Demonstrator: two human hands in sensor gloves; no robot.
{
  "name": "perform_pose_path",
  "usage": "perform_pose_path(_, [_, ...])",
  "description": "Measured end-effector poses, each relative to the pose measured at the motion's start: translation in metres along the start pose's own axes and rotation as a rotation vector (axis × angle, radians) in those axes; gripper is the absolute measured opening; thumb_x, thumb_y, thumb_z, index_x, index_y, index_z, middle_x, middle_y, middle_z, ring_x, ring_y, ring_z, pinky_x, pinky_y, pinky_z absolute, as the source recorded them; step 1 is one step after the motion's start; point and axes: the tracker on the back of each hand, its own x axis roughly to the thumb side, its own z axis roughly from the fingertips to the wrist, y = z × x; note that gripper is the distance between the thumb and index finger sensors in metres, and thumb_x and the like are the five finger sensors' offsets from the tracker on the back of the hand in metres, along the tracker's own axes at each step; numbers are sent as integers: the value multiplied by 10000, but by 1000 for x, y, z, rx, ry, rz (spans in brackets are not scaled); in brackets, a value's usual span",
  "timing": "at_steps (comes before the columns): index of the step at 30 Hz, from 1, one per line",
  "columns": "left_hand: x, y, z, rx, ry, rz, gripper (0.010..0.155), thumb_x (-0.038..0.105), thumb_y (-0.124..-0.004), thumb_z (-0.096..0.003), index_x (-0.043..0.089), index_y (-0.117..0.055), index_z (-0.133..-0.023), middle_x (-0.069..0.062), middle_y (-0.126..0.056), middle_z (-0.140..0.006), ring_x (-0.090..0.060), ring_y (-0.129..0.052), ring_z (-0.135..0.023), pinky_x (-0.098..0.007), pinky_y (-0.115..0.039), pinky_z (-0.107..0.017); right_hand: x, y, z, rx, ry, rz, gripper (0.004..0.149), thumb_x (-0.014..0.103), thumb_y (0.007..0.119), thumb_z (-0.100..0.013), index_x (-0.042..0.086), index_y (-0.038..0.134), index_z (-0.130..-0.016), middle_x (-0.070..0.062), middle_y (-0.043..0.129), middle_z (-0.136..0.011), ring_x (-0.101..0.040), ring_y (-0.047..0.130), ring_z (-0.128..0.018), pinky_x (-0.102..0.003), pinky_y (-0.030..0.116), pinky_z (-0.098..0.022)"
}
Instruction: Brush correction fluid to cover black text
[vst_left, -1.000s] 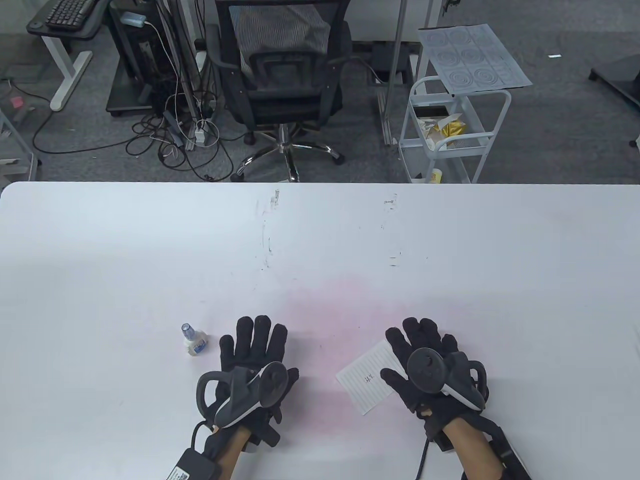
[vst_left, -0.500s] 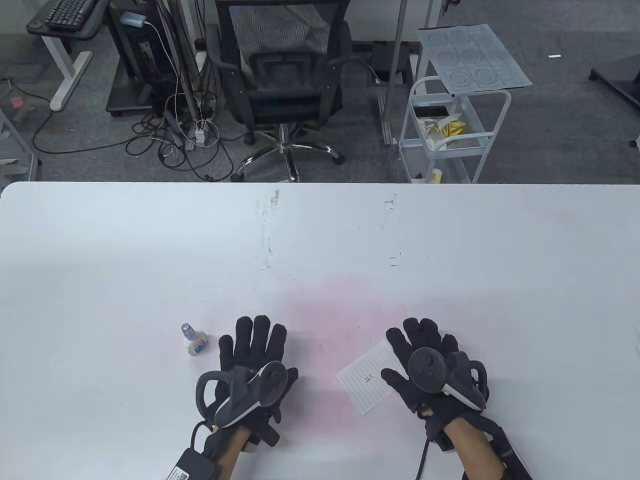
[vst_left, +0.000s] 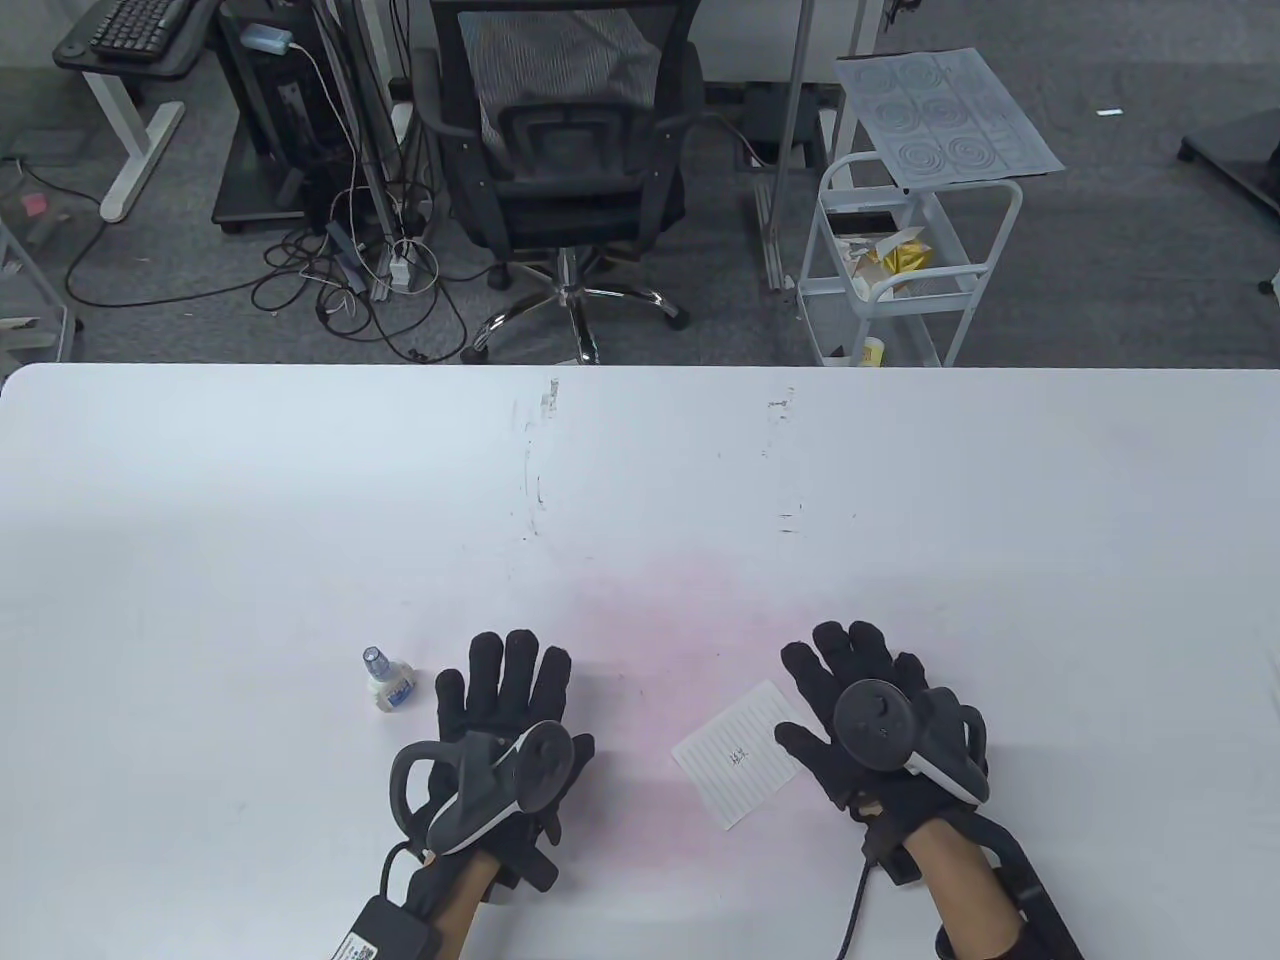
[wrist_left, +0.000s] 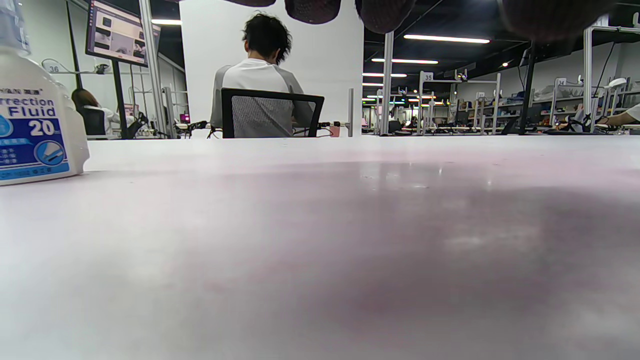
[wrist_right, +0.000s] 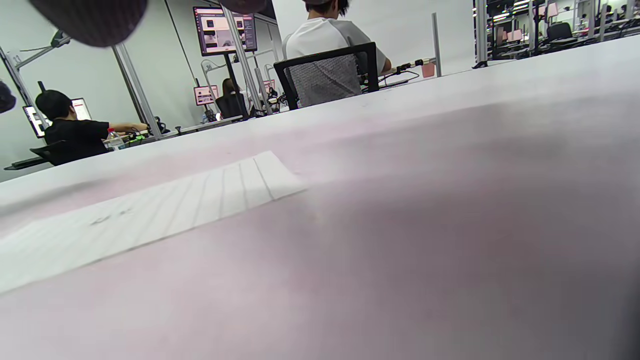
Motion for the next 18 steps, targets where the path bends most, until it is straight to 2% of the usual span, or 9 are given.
perform_pose_path(10, [0,0,0,-5,4,-4,809,694,-614,-398,365,-359,-1091,-28,-286,-1201,-374,-318,-1132,-629,-392,-776,2,17,-32,165,-31,52,709,608,714,-412,428,374,-1008,96,283,-1104,-320,199,-1062,-684,291,-695])
perform_pose_path(18, [1,0,-1,-16,-2,-10,807,695,-614,-398,367,-360,-1091,-27,-286,-1201,-372,-316,-1132,-628,-391,-777,0,28,-39,280,9,79,668,574,727,-431,423,426,-1007,105,307,-1108,-326,211,-1073,-679,301,-710])
